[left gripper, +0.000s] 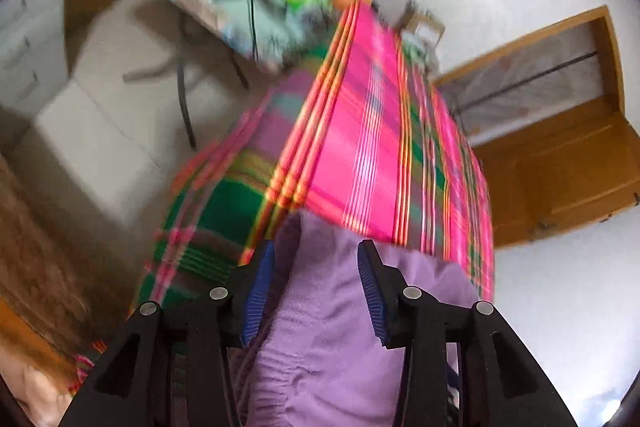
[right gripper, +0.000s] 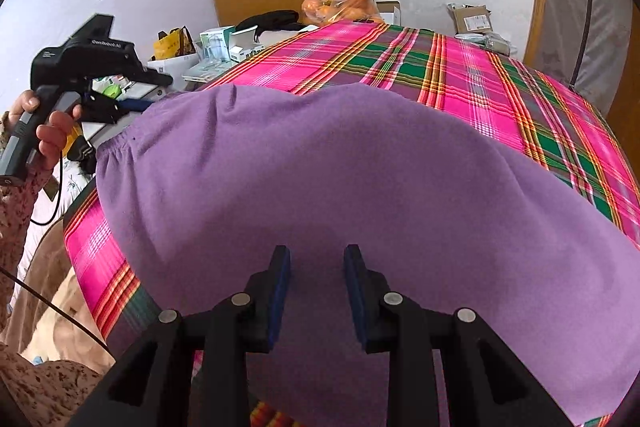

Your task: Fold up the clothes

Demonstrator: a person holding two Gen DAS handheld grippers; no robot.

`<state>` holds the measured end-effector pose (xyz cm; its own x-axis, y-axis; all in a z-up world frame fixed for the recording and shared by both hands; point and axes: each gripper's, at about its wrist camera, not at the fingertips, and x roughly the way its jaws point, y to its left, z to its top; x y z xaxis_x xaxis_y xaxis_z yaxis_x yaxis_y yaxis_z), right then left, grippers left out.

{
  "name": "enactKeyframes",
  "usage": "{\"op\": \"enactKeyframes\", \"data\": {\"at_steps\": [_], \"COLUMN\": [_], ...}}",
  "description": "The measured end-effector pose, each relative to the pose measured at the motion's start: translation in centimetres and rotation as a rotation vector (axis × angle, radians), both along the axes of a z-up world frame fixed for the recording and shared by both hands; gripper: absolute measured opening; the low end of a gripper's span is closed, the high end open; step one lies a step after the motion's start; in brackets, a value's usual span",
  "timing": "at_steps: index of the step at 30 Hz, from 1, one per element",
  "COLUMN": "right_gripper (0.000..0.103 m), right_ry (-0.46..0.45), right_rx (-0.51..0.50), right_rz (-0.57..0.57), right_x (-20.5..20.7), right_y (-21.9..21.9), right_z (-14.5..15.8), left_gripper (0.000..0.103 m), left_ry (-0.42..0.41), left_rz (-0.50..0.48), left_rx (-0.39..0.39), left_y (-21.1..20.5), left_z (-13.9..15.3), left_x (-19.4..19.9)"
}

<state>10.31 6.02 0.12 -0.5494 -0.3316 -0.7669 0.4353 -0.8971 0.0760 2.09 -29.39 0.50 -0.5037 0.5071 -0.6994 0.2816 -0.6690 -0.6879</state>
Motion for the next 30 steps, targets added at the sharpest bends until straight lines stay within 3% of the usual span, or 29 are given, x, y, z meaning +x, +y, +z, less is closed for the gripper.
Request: {"op": "enactKeyframes", "data": {"at_steps": [2,12,16,20,24,30], "right_gripper": [0.028,0.028,0.029,0.029,0.029,0.029], "right_ry": [-0.002,-0.008,-0.008,-0.004,-0.006,-0.008], "right_rx": [0.0,-0.003,0.006,0.015,0.019,0.032], "right_rz": [-0.002,-0.014,-0.017,-0.02,-0.027,-0.035], "right_x": [-0.3,-1.2,-1.3,-1.3,-1.3,-1.3], "right_y": [-0.1,-0.6,-0.8,-1.0,-1.2,-1.4], "right_z": [-0.1,-0.4,-0.3,-0.4,-0.4,-0.3], "left_gripper": [0.045,0.045,0.045,0.045,0.045,0.043], "left_ry": [-0.015,0.021,0.028,0.019,0.014,0.004], "left_rz": [-0.016,-0.107,-0.182,-0.106,-0.101,-0.009], "left_rx": [0.047,0.111,0.092,0.095,0.108,0.244], "left_y": [0.1,1.8,3.9,2.9,2.6,1.2], "left_z": [-0.5,-0.2,-0.8,-1.3,-1.8,-3.2], "left_x": [-0.2,0.3,0.5,0.2,-0.3,-1.6]}}
